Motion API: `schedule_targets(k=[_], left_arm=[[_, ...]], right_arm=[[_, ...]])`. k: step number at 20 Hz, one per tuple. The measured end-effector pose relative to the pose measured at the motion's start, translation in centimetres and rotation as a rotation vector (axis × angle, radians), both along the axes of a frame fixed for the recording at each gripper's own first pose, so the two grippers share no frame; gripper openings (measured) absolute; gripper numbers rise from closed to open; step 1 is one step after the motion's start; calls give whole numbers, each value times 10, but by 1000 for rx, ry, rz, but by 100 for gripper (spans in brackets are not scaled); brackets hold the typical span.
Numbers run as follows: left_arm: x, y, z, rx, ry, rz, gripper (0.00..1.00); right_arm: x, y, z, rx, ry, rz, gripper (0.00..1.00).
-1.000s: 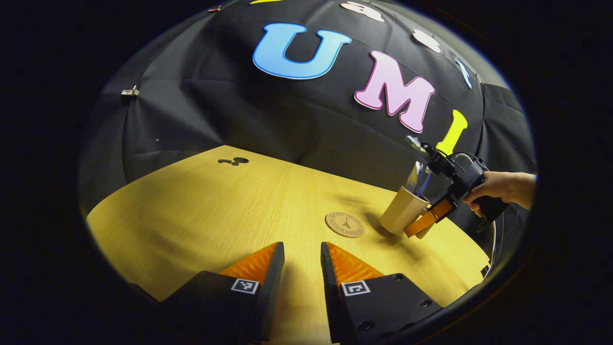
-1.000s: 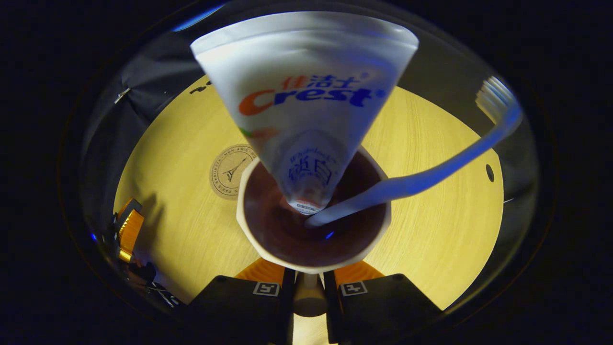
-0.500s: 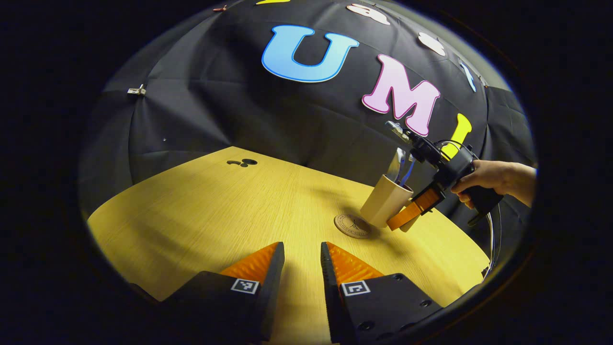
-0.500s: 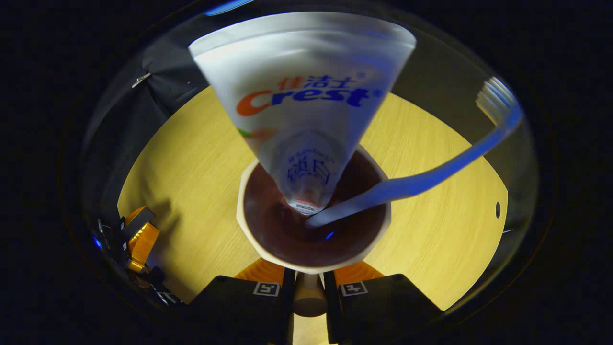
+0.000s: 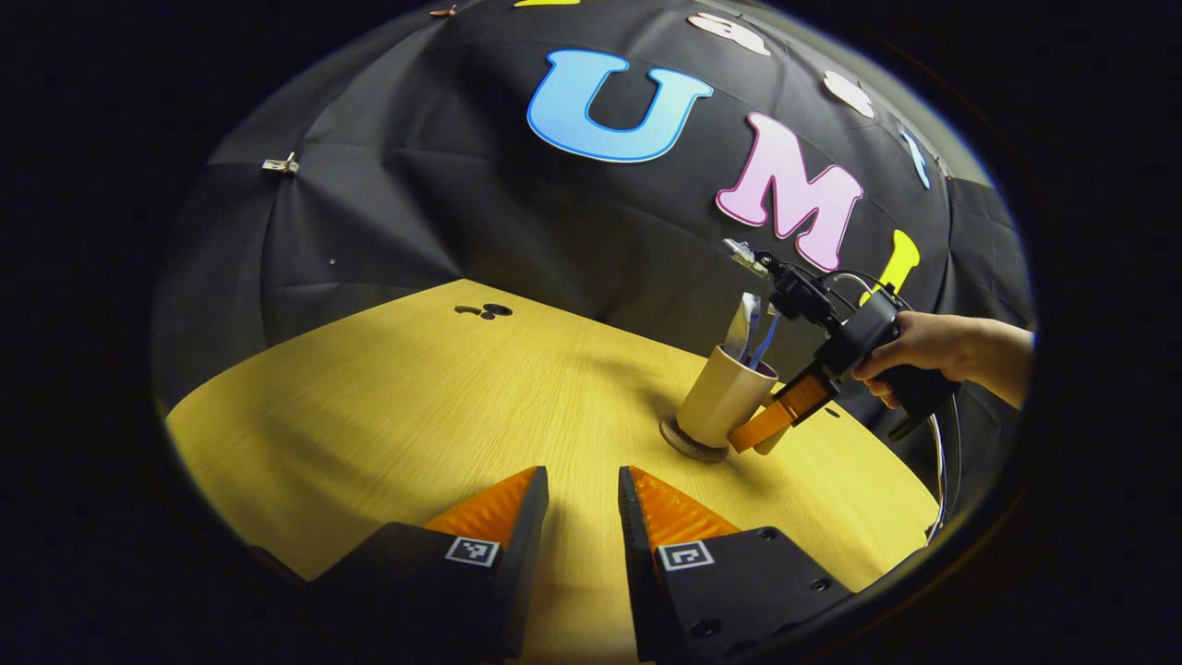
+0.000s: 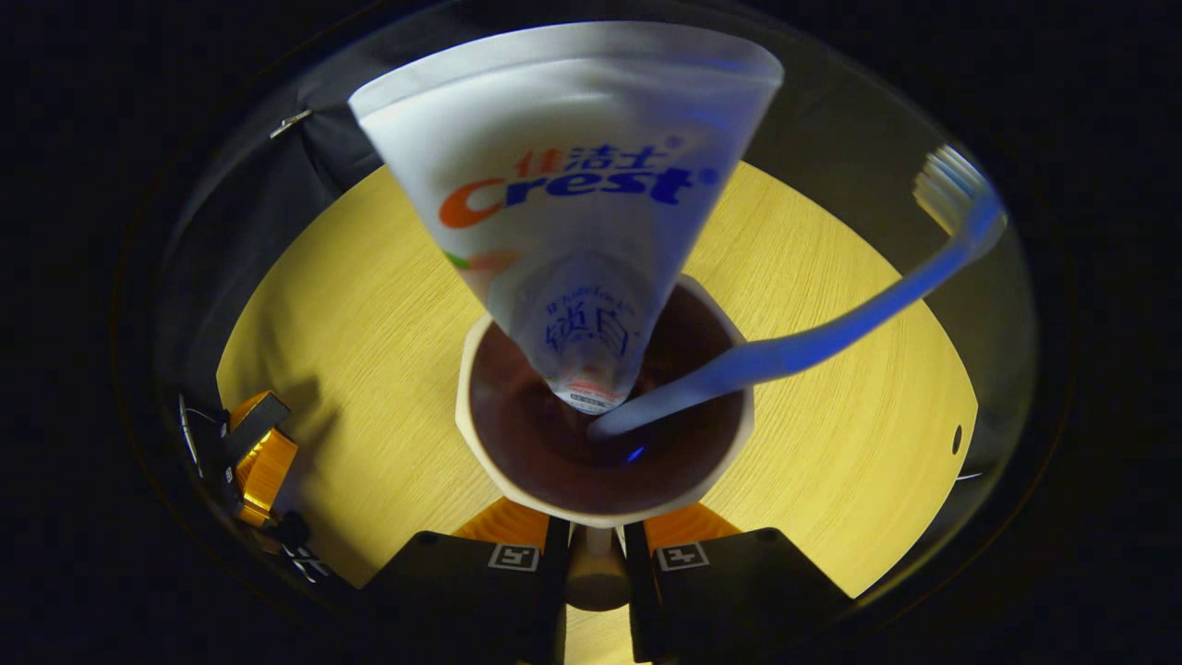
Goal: Put the toothbrush and toothpaste on the desktop into the cup, then pick up the cup and place it on the coaster on the desktop.
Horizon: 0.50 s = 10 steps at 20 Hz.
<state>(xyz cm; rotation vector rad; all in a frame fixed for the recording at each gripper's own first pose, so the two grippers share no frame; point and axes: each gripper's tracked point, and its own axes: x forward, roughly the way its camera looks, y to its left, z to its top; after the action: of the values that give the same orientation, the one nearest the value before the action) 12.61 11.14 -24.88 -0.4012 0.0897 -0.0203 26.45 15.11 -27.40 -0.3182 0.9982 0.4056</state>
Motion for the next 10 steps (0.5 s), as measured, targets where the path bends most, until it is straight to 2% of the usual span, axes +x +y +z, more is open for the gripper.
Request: schedule_targets(k=[5, 6, 8, 9, 10], left_arm=[[-1, 2, -1, -5, 3, 2, 48], [1, 1, -1, -5, 4, 2, 48], [1, 1, -1, -5, 7, 1, 48], [0, 2, -1, -4, 8, 1, 48], [-1, -1, -3, -4, 9, 0, 48]], right_arm=[[-1, 4, -7, -30, 15, 17, 31], [-1, 3, -7, -27, 21, 17, 28], [-1, 0, -8, -15, 37, 4, 31], [0, -1, -7, -8, 40, -1, 27], [-1, -2, -7, -2, 40, -1, 33]])
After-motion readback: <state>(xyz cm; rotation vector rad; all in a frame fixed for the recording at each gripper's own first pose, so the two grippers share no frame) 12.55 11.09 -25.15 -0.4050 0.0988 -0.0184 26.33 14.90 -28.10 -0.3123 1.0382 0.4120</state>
